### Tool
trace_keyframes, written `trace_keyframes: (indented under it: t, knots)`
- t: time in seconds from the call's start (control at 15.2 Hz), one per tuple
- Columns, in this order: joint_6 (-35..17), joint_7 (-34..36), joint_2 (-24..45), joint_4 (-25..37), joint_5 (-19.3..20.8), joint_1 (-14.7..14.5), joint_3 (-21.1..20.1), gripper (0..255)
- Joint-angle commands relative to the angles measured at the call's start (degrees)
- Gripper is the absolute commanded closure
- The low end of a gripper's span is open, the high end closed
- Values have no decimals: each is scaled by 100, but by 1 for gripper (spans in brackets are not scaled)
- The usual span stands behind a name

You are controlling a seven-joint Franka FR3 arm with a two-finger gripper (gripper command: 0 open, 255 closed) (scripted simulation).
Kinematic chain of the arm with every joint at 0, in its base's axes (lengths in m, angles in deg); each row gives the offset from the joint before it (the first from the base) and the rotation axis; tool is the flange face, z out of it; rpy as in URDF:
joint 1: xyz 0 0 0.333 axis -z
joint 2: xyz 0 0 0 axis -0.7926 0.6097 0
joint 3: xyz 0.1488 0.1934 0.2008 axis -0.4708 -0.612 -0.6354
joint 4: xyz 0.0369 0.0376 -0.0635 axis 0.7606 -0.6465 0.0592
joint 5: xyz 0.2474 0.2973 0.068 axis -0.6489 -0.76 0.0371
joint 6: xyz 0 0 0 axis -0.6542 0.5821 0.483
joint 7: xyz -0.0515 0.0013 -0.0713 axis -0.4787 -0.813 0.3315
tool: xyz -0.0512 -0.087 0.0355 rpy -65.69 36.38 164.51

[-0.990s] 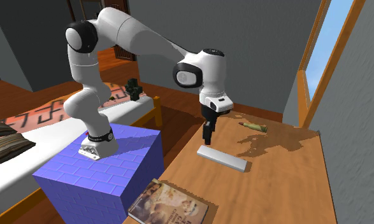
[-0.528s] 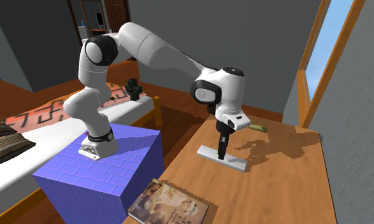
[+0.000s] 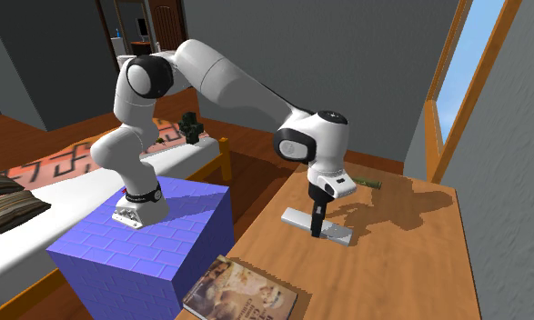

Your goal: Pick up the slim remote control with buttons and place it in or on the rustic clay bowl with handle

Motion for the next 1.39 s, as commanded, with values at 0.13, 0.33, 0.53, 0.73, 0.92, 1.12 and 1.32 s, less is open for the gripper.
trace_keyframes:
  t: [0.13,0.33,0.53,0.73,0.92,1.12,1.32]
  knots:
    - [-20,3,4,-13,0,-3,-1,0]
    - [-19,3,4,-13,0,-3,-1,0]
    - [-19,3,5,-12,0,-2,-1,255]
    - [-19,3,6,-11,0,-2,-1,255]
    - [-19,4,7,-10,0,-3,-2,255]
    - [103,6,-65,41,8,-5,3,255]
    - [292,11,-162,133,19,-9,9,255]
